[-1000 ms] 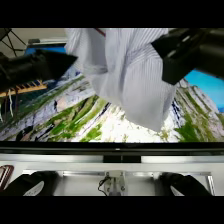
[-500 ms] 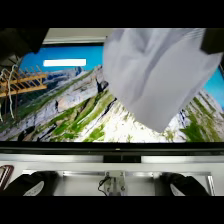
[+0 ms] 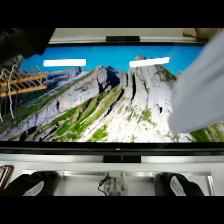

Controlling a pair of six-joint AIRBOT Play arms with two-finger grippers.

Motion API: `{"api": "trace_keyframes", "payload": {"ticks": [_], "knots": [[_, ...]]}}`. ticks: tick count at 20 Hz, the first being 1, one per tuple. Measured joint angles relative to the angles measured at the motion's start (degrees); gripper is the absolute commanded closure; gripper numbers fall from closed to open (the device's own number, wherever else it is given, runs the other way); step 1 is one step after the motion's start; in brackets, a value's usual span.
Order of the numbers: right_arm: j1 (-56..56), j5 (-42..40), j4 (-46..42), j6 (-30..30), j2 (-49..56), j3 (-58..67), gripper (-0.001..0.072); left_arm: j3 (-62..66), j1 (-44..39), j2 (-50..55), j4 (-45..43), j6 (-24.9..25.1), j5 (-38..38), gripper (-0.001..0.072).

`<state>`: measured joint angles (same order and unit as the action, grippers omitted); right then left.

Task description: Fold the shirts.

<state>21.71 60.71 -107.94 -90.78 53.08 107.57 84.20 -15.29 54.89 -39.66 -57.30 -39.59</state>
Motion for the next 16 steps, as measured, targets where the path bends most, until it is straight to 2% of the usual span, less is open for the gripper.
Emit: {"api": "trace_keyframes", "payload": {"ticks": [5,11,13,16], "knots": [[13.86,-2.8,5.07,-0.7,3.78,0.52,0.0627,0.02,-0.02,0.33,-0.13,-0.26,-0.02,0.0126],[25.35,-10.45,8.33,-4.28,8.5,0.63,0.0627,0.0,0.0,0.39,-3.69,-3.61,-0.46,0.0128],[29.0,-13.22,9.14,-5.09,9.33,0.63,0.0627,0.0,0.0,0.42,-5.22,-4.13,-1.46,0.0174],[34.73,-17.42,11.19,-5.75,10.58,0.66,0.0627,0.0,0.0,0.42,-6.84,-4.66,-3.52,0.0173]]}}
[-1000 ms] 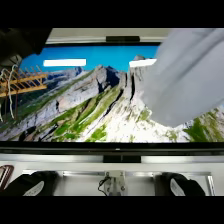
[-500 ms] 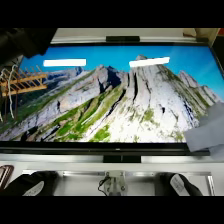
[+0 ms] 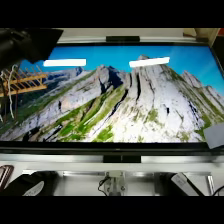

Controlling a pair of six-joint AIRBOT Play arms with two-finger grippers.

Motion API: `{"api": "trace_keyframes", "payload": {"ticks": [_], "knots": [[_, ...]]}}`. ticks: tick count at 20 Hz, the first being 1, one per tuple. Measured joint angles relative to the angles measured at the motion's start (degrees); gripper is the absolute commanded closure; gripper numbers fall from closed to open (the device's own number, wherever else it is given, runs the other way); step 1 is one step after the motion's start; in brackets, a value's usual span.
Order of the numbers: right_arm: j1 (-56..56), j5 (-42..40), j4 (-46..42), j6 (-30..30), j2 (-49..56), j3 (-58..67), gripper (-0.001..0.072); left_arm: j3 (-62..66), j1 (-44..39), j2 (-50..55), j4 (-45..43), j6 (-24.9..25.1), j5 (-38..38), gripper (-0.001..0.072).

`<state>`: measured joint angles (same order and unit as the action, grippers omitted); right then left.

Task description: Fold the shirts.

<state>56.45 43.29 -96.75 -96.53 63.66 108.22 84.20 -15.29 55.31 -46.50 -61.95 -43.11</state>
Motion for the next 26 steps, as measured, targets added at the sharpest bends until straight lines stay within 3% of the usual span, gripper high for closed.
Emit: {"api": "trace_keyframes", "payload": {"ticks": [16,26], "knots": [[19.3,-12.81,8.15,1.25,5.77,0.02,0.0627,0.0,0.0,0.07,-3.48,-4.87,-1.95,0.0173],[32.24,-5.9,8.09,-0.87,5.14,0.07,0.0626,0.0,0.0,0.35,-4.39,-5.81,-1.99,0.0173]]}}
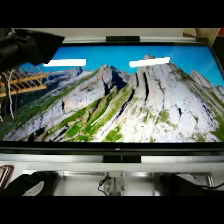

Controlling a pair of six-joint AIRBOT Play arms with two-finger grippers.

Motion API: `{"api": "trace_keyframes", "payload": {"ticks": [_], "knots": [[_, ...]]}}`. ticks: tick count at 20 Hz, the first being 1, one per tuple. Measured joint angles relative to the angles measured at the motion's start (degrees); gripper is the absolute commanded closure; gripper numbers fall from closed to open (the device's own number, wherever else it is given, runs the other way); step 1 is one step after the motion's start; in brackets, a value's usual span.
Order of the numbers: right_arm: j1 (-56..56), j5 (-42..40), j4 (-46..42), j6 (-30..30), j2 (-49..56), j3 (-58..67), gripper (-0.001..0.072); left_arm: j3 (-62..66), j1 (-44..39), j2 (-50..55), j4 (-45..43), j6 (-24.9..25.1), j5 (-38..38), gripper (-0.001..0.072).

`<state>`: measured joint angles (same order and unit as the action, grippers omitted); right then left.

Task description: Fold the shirts.

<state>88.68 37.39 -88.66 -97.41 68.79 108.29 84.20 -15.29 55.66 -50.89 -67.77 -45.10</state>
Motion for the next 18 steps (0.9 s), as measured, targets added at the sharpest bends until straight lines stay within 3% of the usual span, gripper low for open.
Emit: {"api": "trace_keyframes", "payload": {"ticks": [4,5,6,7,10,18], "knots": [[6.21,4.46,0.83,-2.21,-1.38,0.0,0.059,0.02,0.0,0.59,-1.29,-0.02,0.0,0.0173],[7.37,5.29,1.95,-2.43,-1.64,0.0,0.0434,0.0,0.0,0.74,-1.53,-0.04,0.0,0.0173],[8.17,7.3,3.15,-2.78,-1.84,-0.02,0.0173,0.0,0.0,0.9,-1.64,-0.04,0.0,0.0173],[8.87,9.2,4.09,-2.45,-1.84,-0.15,0.0124,0.0,0.0,0.98,-1.68,-0.04,0.0,0.0173],[9.7,9.42,8.55,-0.42,-2.62,0.0,0.0125,0.0,0.0,1.16,-1.9,-0.04,0.0,0.0172],[10.32,29.11,11.82,1.51,-11.1,-0.02,0.0125,0.0,0.0,3.17,-2.29,-0.04,-0.61,0.0172]]}}
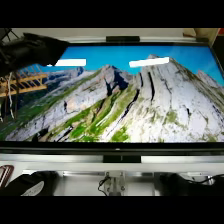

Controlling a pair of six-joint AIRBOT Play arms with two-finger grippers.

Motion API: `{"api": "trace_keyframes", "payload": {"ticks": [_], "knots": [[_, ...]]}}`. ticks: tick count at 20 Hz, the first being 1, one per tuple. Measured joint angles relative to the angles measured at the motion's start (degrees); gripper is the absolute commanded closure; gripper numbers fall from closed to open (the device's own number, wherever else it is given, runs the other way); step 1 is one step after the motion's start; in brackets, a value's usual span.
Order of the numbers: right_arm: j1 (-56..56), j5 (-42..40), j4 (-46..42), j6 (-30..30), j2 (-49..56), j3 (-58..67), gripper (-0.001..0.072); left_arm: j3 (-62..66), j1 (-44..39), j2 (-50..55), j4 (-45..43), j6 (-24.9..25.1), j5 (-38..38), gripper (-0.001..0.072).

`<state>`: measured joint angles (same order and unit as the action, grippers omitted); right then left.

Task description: Fold the shirts.

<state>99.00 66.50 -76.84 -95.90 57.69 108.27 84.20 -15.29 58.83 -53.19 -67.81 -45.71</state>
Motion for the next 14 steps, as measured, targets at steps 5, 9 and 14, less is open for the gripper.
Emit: {"api": "trace_keyframes", "payload": {"ticks": [5,9,14], "knots": [[0.02,20.06,1.73,0.87,-3.17,-0.94,0.0177,0.0,0.0,1.51,0.0,-0.02,-2.56,0.0192],[-4.83,30.32,10.88,6.12,-4.04,-8.85,0.0253,0.02,-0.11,3.17,-4.15,-4.09,-8.68,0.0324],[-35.3,29.94,10.19,6.99,-8.87,-30.69,0.0236,0.02,-0.74,8.96,-23.5,-15.76,-24.65,0.0121]]}}
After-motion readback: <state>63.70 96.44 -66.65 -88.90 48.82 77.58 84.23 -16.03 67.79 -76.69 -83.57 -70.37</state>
